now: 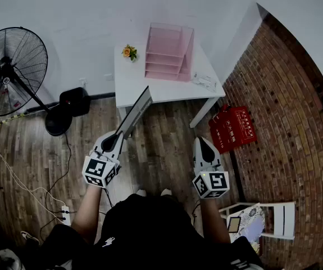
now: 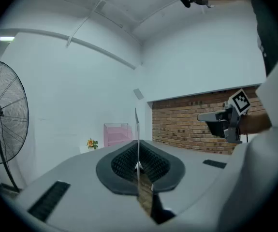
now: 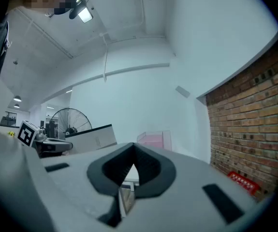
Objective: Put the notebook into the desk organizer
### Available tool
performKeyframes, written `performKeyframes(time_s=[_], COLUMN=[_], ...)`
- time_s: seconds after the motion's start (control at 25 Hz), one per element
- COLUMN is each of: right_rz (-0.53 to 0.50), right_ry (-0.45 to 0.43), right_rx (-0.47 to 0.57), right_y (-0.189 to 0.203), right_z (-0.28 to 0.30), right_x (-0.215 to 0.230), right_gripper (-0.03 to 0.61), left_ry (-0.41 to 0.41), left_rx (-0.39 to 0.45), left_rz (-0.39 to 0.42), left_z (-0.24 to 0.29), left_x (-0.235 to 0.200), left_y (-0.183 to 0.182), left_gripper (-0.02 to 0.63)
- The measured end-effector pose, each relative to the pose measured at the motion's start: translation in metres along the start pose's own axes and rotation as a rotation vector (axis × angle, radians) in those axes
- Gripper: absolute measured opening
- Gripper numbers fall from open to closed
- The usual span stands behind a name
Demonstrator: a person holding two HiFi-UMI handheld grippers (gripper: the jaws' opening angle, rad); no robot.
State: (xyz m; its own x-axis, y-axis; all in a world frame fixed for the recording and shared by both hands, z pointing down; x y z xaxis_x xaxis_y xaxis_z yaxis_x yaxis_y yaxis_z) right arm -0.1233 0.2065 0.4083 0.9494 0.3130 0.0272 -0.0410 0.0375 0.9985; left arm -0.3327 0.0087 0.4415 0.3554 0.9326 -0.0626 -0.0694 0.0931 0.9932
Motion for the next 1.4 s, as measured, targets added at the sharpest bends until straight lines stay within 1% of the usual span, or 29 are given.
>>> performKeyframes(time_s=[0.2,0.36,0.72,0.96,1.16,1.4], right_rz=[0.021,0.017,0.027,0.017,0.018,0.024], right_ry=[-0.013,-0.005,0.003,-0.019,-0.034,-0.056], right_rx=[0.029,0.04,0.027,0.008,0.008,-0.011], right_y=[-0.007,-0.011,-0.005,-0.002,-0.005,0.0], right_z=[0.001,0.0,-0.002,0.002,0.017,0.049], right_x=[-0.005,-0.006,-0.012,-0.016,0.001,0.038], right_gripper=[0.002,0.002,0.002,0.002,0.003,0.002], left_ry=[0.008,0.016,0.033,0.04,0.028,0.007], left_rx=[0.017,0.027,0.025,0.012,-0.001,-0.011], left_rz=[0.034,0.043,0.023,0.016,0.008,0.01], left_z=[0.007,0.008,0.009,0.013,0.032,0.071], left_x=[0.006,0.004,-0.003,-0.006,-0.006,-0.001], left_y=[-0.011,-0.016,-0.011,-0.007,-0.007,-0.008], left_gripper=[0.009,0.009,0.009,0.009,0.009,0.009])
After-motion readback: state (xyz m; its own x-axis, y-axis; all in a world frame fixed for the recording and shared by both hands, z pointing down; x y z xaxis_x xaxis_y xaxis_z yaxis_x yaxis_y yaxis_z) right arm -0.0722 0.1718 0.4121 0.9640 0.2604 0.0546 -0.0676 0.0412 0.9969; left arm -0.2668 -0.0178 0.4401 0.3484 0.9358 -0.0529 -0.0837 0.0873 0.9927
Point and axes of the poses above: the fingertips, and each gripper's own axes: z forward along the fingers, x to its right, y out of its underside, the point moved 3 cm from there along -z, backward along the fingers, and after that the axes turned 3 degrees about -z, right-handed, at the moved point
